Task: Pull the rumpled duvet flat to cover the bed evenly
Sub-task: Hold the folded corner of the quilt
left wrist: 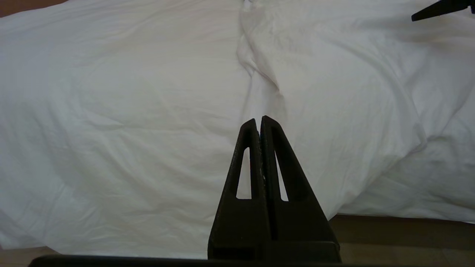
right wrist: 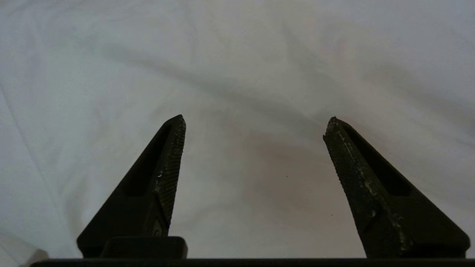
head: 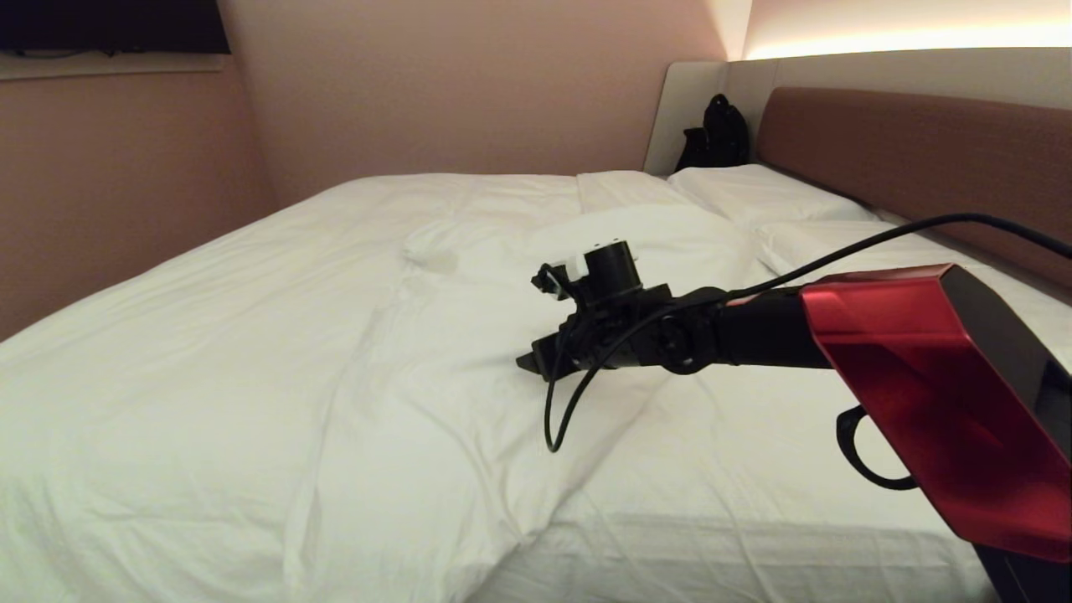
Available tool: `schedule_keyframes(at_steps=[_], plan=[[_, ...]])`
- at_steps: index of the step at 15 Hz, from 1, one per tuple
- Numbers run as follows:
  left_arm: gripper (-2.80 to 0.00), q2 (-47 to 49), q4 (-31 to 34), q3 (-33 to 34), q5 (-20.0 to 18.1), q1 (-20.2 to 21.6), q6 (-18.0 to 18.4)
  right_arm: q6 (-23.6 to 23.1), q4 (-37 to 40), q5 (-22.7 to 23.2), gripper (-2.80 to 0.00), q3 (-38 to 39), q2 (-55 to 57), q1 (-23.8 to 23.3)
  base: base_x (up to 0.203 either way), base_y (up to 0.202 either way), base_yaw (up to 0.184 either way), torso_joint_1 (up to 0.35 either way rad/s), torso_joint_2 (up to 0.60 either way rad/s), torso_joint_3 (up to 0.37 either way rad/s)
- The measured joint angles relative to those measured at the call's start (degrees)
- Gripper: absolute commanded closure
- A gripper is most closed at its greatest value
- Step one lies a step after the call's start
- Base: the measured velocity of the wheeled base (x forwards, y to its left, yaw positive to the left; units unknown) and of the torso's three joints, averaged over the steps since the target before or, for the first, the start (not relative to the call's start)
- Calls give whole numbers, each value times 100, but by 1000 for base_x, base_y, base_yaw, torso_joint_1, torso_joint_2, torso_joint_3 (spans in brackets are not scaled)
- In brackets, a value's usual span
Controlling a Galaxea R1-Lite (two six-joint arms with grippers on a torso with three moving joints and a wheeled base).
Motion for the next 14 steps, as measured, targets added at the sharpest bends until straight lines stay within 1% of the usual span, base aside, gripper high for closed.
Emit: schedule_keyframes(at_steps=[4, 7, 10, 14], plan=[[0, 0, 2, 0, 0, 0, 0, -682, -19, 62, -280, 9, 95, -11, 0, 0, 0, 0, 0, 0], [0, 0, 0, 0, 0, 0, 0, -1065, -168, 116, -280, -7, 198, -17, 0, 0, 0, 0, 0, 0], [0, 0, 0, 0, -2, 0, 2, -1302, -425, 129, -280, -13, 413, -17, 0, 0, 0, 0, 0, 0], [0, 0, 2, 0, 0, -1, 2, -1353, -757, 132, -280, -24, 778, -17, 0, 0, 0, 0, 0, 0]])
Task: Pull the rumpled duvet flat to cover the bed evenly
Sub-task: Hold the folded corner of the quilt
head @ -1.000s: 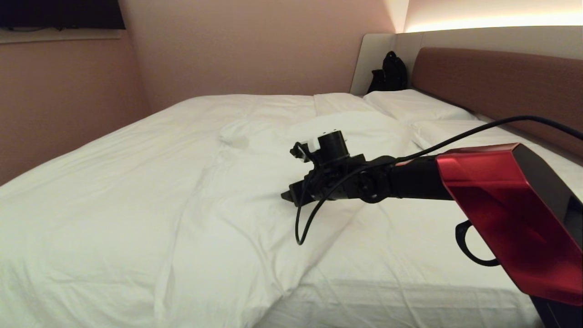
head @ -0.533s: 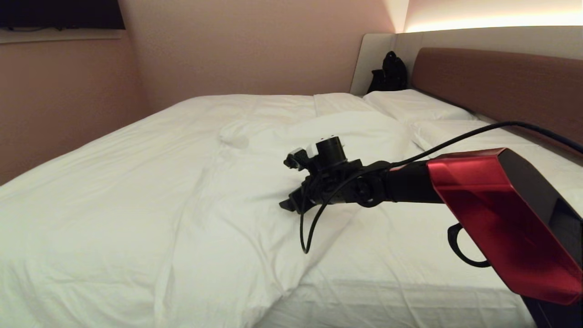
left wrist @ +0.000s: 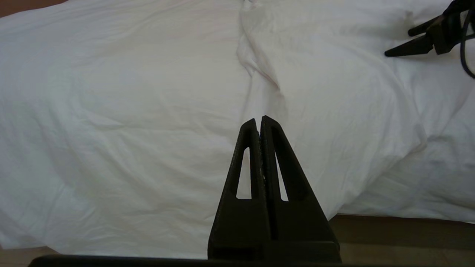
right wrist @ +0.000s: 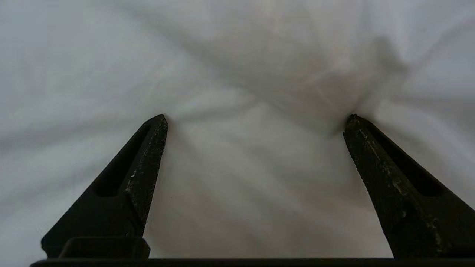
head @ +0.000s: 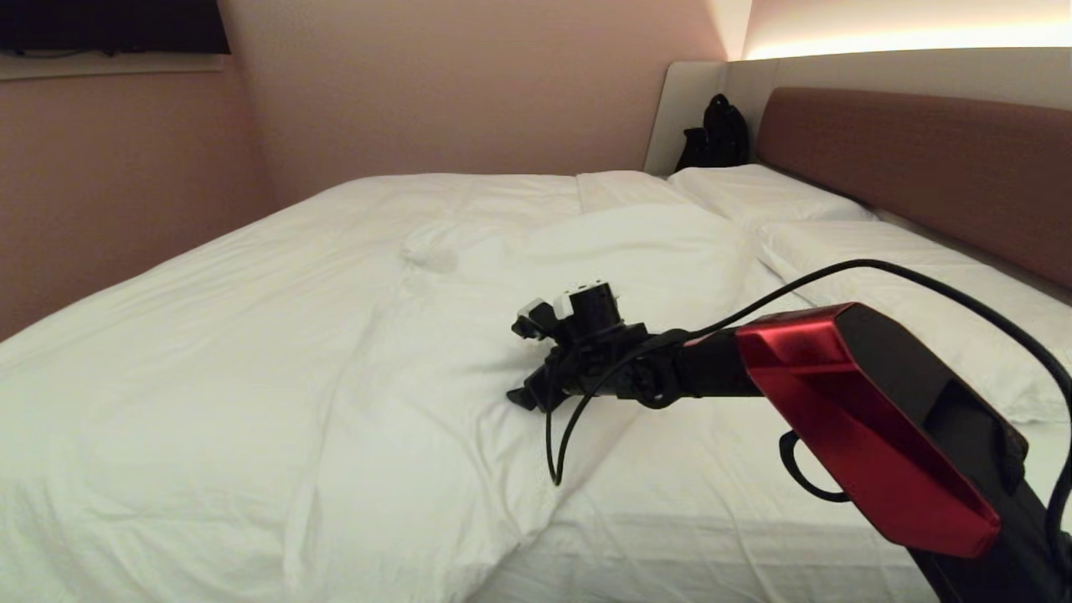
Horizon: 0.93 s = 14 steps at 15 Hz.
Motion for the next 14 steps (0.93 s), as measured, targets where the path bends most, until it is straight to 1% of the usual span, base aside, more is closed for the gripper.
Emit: schedule_keyframes(at_steps=[5, 12, 13, 14], plan=[[0, 0, -2, 0, -2, 4, -3, 12, -127, 2, -280, -20, 383, -41, 0, 0, 0, 0, 0, 0], [0, 0, 0, 0, 0, 0, -2, 36, -146, 5, -280, -37, 643, -106, 0, 0, 0, 0, 0, 0], [0, 0, -2, 0, 0, 1, -2, 41, -151, 5, 0, -37, 659, -115, 0, 0, 0, 0, 0, 0], [0, 0, -2, 0, -2, 1, -2, 49, -153, 9, 0, -36, 669, -123, 0, 0, 0, 0, 0, 0]])
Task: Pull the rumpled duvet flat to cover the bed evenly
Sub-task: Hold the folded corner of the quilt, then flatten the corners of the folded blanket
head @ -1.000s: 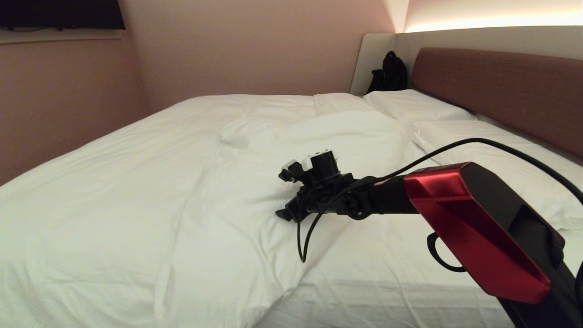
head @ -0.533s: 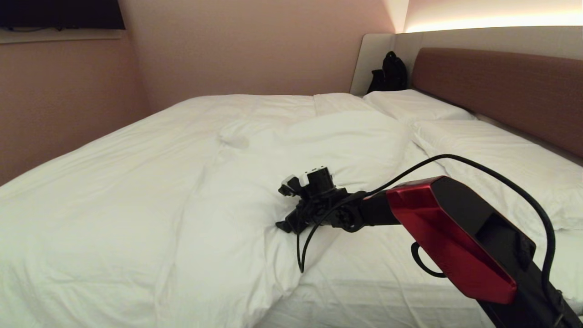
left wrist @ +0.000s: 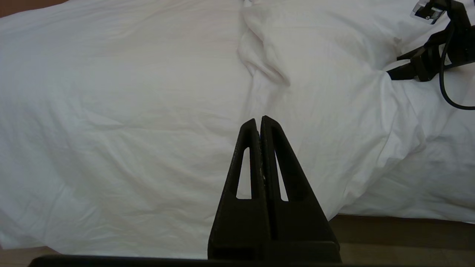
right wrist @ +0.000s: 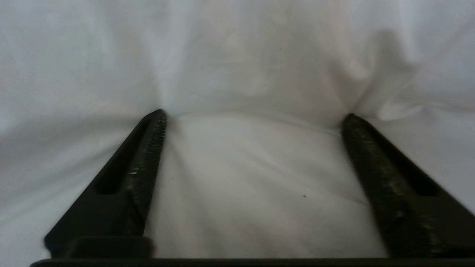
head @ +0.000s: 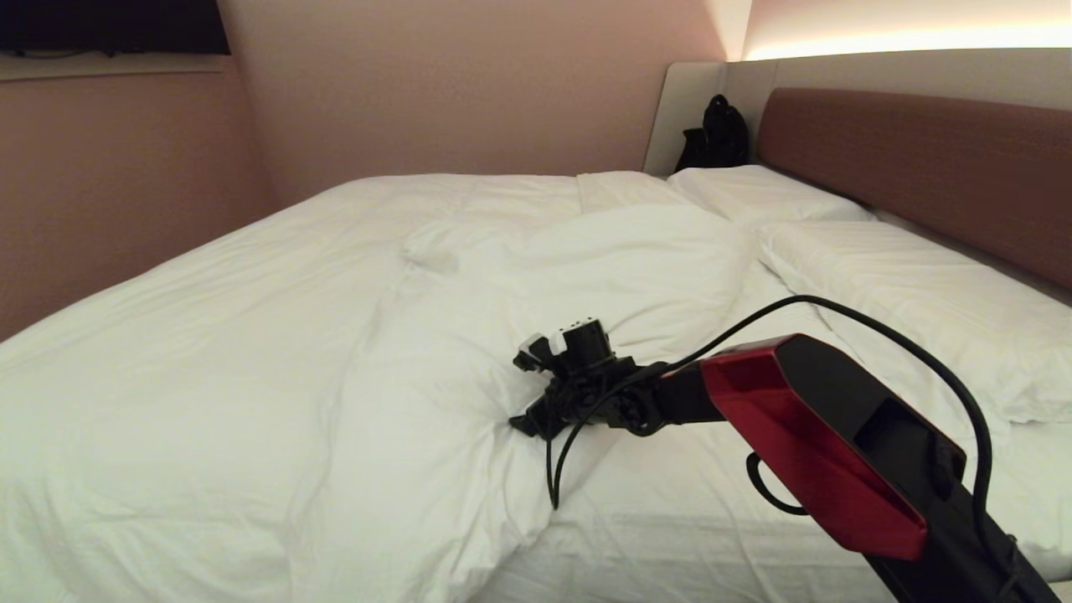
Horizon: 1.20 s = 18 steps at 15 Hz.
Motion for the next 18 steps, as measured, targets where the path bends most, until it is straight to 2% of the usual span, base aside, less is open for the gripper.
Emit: schedule_keyframes(at_steps=[9, 18], plan=[[0, 0, -3, 0, 1, 0, 2, 31, -243, -27, 0, 3, 5, -45, 0, 0, 0, 0, 0, 0], [0, 0, 0, 0, 2, 0, 2, 318, -215, -30, 0, 172, -360, -125, 0, 0, 0, 0, 0, 0]])
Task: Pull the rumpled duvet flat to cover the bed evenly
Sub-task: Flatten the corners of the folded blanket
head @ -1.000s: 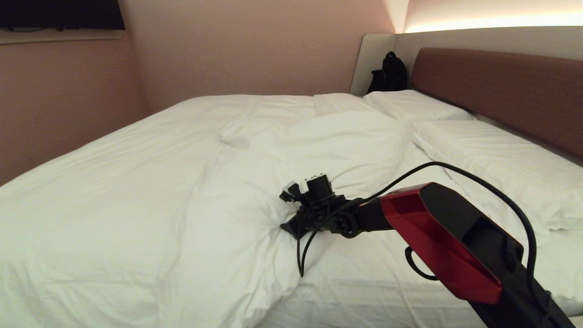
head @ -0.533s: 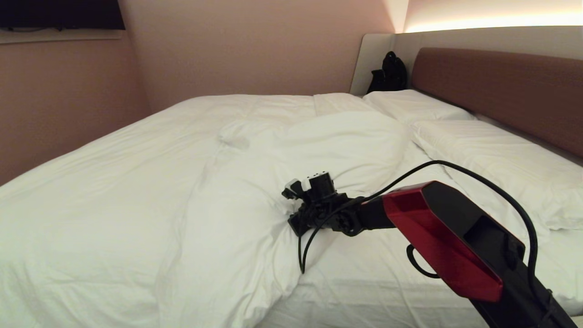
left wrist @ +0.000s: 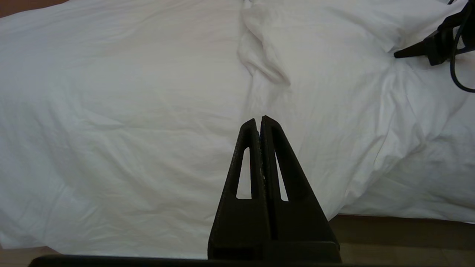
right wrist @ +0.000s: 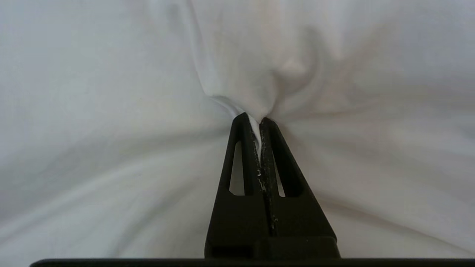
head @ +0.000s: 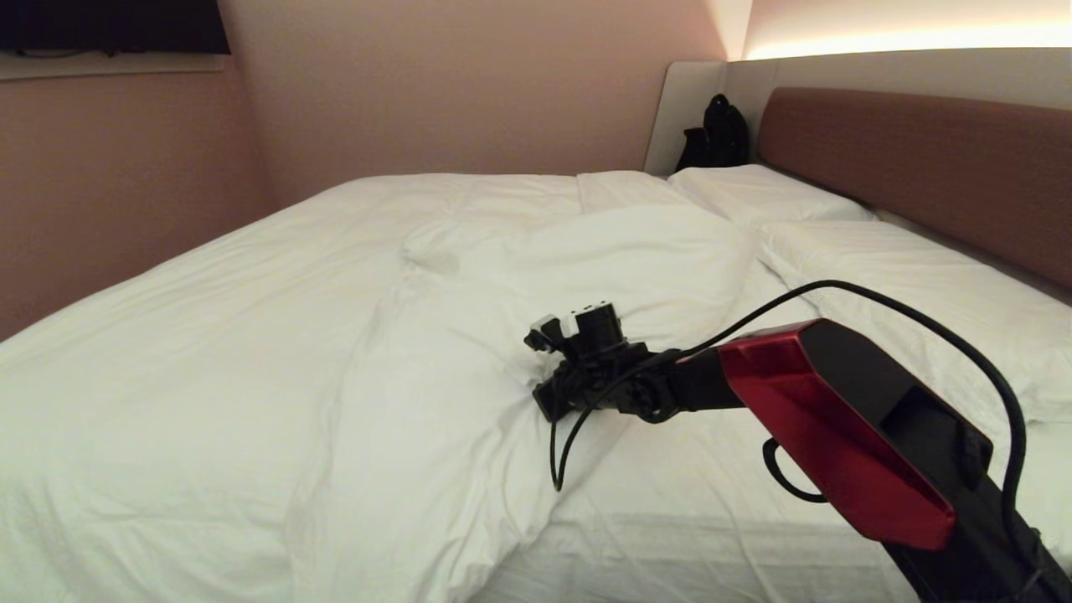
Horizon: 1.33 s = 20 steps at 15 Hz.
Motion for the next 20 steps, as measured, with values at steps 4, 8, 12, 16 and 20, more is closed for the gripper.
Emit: schedule_keyframes(at_steps=[4, 8, 12, 16, 20], plan=[[0, 0, -1, 0, 0, 0, -2, 78, -15, 7, 0, 612, -527, -21, 0, 0, 0, 0, 0, 0], [0, 0, 1, 0, 0, 0, 0, 204, -1, 30, 0, 1187, -1154, -87, 0, 0, 0, 0, 0, 0], [0, 0, 1, 0, 0, 2, 0, 221, -20, 96, 0, 1865, -1787, -179, 0, 0, 0, 0, 0, 0], [0, 0, -1, 0, 0, 0, -2, 221, -41, 183, 0, 2685, -2483, -258, 0, 0, 0, 0, 0, 0], [0, 0, -1, 2, -2, 0, -2, 216, -164, 345, 0, 3649, -3087, -366, 0, 0, 0, 0, 0, 0]])
